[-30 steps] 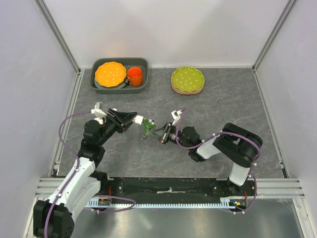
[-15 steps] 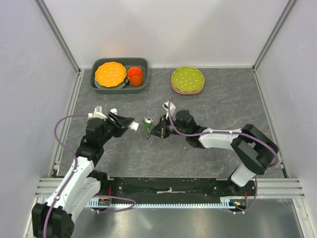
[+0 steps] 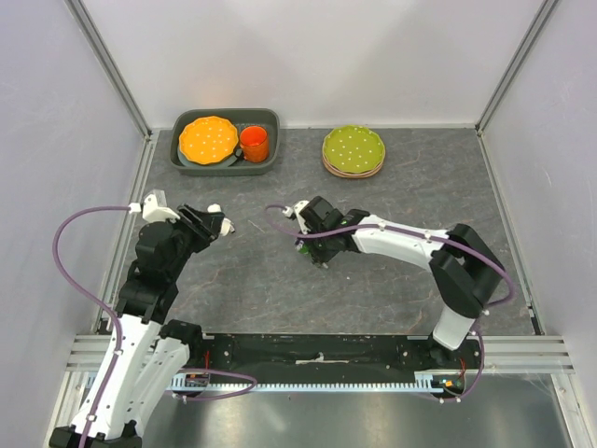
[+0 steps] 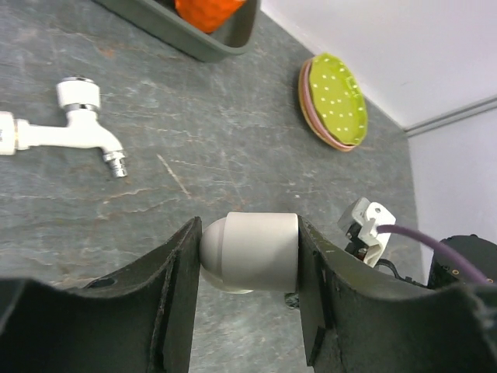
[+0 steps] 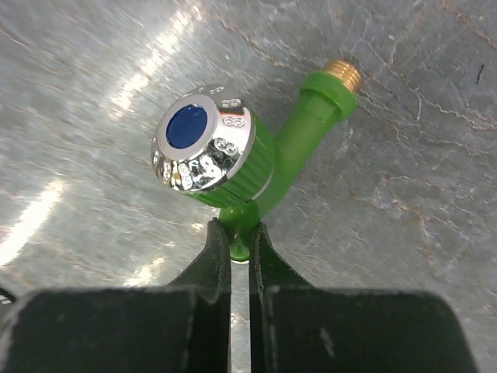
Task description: Install the water faucets
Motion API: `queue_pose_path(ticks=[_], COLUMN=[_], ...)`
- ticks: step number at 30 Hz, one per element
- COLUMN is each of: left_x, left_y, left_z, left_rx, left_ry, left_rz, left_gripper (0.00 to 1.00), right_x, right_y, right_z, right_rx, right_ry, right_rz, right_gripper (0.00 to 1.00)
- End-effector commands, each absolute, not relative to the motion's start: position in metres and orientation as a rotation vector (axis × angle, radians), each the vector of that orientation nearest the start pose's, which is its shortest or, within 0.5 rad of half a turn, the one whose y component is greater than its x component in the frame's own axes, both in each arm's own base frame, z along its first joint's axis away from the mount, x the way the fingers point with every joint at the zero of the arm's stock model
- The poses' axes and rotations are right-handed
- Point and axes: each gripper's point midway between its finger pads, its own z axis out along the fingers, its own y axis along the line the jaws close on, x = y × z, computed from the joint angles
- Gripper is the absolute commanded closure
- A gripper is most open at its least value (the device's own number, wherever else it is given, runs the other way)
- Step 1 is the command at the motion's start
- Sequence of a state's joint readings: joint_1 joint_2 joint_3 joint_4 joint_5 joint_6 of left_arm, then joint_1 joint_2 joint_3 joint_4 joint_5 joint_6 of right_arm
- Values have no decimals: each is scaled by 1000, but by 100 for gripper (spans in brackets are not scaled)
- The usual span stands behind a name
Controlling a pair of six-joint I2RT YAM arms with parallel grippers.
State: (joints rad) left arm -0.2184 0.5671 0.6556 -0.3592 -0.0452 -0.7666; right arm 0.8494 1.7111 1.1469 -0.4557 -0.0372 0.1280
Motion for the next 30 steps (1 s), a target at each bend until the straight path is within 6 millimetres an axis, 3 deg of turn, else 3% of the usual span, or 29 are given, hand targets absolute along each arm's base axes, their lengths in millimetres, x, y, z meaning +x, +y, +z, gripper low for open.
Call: queue_pose_path(ticks=[1,5,9,10,16,24,30], left_x=[259,257,255,255,253,253,252], left_y=[-62,-55,-47,-47,-45,-43,-45], left_z=[247,249,248,245,245,245,241], left_rx=[-477,-457,-468,-469,-468,-468,-468], left_ry=[1799,1790,1775,1777,1774,1770,1779], left_rz=[-496,-448,-404,-403,-395,-392,-400], left_gripper=[98,98,98,98,98,98,98], right_x=[253,253,251,251,246,240,240], right_y=[271,271,277,278,293,312,307], right_z=[49,40,35,35,39,34,21], right_rx=[-1143,-1198,-1225,-1228,-1257,-1343,-1364], right_ry=[2499,2476,2448,2440,2327,2222,2246], right_rz=[2,-157,-208,-214,-269,-185,-193], right_gripper=[100,94,74,64,39,34,35])
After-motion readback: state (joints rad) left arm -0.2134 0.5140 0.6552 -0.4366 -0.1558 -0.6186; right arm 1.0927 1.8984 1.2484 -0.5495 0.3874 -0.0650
